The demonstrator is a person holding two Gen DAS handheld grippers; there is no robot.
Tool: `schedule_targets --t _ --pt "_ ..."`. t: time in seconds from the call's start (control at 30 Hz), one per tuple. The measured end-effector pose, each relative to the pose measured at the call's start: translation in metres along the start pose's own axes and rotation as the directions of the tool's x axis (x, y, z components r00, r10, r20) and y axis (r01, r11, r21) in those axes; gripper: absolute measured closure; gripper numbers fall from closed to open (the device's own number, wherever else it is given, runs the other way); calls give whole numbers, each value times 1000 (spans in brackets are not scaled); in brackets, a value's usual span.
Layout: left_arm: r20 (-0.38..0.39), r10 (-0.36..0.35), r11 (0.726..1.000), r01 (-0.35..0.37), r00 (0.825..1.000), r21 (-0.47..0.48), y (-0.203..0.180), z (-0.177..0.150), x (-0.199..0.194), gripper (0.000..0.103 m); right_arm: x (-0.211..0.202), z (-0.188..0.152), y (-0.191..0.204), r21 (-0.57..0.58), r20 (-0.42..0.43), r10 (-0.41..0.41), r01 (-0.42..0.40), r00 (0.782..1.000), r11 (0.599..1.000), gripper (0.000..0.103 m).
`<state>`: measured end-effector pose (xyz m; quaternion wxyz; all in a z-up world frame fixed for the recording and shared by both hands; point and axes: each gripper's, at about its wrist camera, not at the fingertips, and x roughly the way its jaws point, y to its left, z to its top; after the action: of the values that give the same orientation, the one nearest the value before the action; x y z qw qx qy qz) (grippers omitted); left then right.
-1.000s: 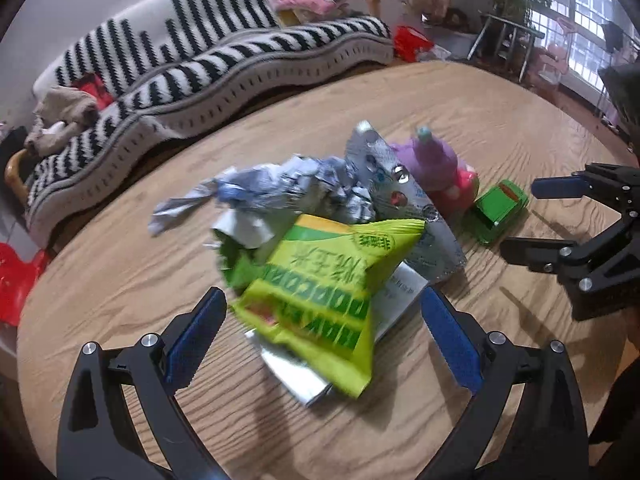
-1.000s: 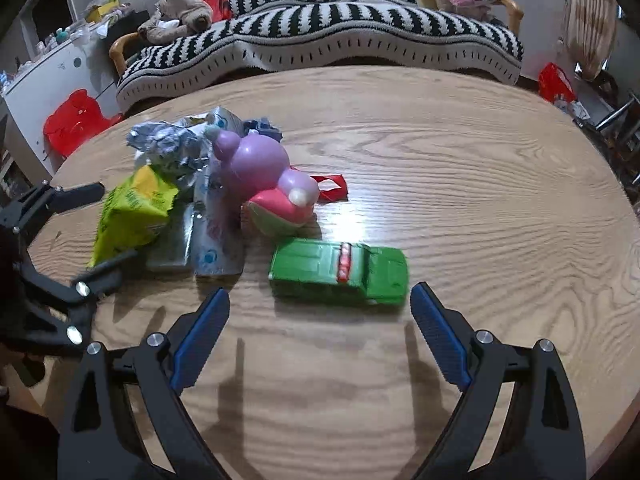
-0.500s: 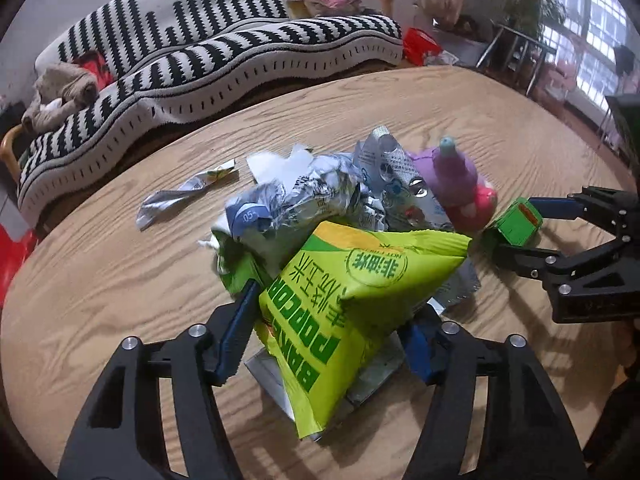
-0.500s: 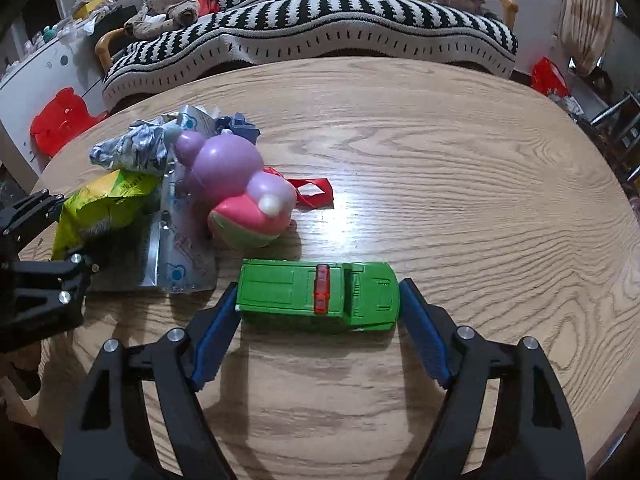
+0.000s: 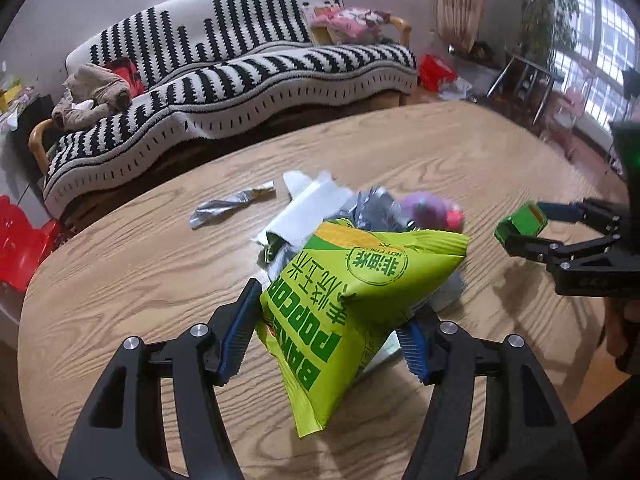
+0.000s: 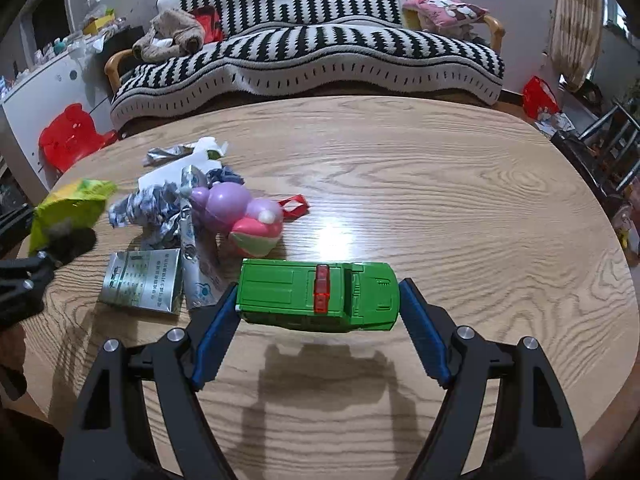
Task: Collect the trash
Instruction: 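Grasp the green popcorn bag with the left tool while the right tool grasps the green toy car, then carry popcorn bag and toy car to the black bin and release both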
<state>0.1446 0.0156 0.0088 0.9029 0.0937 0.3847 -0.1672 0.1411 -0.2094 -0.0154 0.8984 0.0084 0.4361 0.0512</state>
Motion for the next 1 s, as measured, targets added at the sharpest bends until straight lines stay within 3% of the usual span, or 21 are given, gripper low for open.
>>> schedule_targets --t 0.3,0.53,0.67,0.8,0.87,1.0 --pt "64 -72 995 76 995 -68 -25 11 -31 41 -40 -18 -27 16 26 -14 14 1000 1000 27" --pt "40 -191 981 189 981 48 -122 20 -23 41 -76 -47 -80 77 33 -77 74 996 994 27" --pt "20 -273 954 268 962 131 -192 25 -15 41 -103 -73 -124 148 35 -128 122 991 982 27" --pt "-22 -371 908 368 928 198 -266 24 -5 41 -140 -106 -178 237 34 -211 198 977 951 27" --pt "-36 -393 891 390 919 232 -294 20 -3 41 -163 -127 -209 307 32 -257 235 966 922 27" --pt "-93 -465 839 472 880 270 -352 12 6 41 -200 -168 -258 444 1 -315 282 949 851 27"
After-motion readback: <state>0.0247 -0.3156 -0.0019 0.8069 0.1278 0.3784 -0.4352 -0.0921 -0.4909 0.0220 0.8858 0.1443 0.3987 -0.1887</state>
